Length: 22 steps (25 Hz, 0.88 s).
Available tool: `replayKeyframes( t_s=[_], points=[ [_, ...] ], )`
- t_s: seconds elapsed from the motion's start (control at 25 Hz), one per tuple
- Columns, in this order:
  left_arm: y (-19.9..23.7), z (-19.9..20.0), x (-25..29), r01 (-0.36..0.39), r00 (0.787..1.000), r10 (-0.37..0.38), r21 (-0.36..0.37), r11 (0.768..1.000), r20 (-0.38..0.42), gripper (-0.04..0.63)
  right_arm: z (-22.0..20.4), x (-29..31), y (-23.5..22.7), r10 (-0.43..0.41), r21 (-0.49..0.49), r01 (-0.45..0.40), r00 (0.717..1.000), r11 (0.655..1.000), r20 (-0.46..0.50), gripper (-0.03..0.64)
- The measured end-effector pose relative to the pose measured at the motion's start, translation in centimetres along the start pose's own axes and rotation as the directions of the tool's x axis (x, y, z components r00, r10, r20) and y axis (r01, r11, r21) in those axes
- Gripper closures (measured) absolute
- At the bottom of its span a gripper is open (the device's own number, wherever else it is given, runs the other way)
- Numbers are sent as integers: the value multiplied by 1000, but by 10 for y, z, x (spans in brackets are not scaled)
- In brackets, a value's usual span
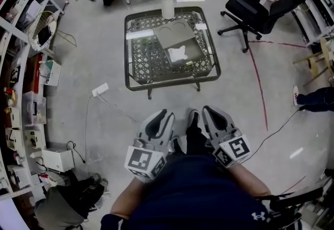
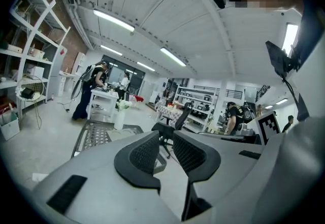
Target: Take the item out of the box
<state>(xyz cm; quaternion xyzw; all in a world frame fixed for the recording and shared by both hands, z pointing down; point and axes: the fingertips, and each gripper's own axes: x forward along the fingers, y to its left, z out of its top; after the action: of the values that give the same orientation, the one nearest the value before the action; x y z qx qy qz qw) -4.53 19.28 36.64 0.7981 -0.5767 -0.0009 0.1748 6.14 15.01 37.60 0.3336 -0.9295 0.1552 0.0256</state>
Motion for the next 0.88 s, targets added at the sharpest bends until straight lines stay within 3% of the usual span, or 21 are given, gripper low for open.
replayKeyframes(
  t_s=[0.88],
  points=[
    [47, 60, 148, -141, 990, 141, 11, 990, 26, 499, 70, 116, -127, 132, 5, -132, 991, 991, 21, 615]
  ],
)
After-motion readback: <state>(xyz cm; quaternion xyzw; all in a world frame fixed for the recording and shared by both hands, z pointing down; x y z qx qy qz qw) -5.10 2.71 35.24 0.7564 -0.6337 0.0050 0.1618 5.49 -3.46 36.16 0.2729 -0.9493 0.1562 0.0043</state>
